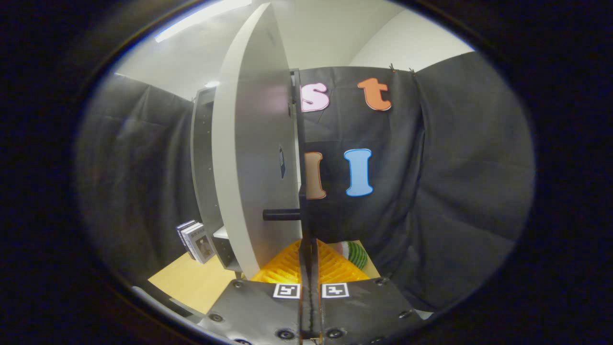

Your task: Open the shoe cabinet door, grab the shoes and put them into the shoe cabinet, then close the shoe cabinet door.

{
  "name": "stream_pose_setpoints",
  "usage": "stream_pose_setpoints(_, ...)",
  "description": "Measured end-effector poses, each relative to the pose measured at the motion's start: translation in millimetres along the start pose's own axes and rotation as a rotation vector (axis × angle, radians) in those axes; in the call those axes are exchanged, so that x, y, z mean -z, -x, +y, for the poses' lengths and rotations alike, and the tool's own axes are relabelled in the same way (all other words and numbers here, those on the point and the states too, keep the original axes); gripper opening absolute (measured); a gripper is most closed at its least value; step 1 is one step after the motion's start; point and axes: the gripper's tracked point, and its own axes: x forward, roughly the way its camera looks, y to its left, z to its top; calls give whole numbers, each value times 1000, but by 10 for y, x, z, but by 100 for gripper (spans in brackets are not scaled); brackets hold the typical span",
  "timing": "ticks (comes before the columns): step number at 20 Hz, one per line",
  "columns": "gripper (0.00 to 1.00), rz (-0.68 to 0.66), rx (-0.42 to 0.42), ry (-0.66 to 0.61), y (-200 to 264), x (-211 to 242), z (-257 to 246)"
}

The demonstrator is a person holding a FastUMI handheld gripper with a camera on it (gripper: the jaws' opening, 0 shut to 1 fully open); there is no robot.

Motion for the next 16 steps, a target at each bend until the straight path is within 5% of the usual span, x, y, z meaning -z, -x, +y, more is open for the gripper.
stream_pose_setpoints(11,3,-4,4,33,464,87,-113)
stream_pose_setpoints(16,2,-55,19,33,767,74,217)
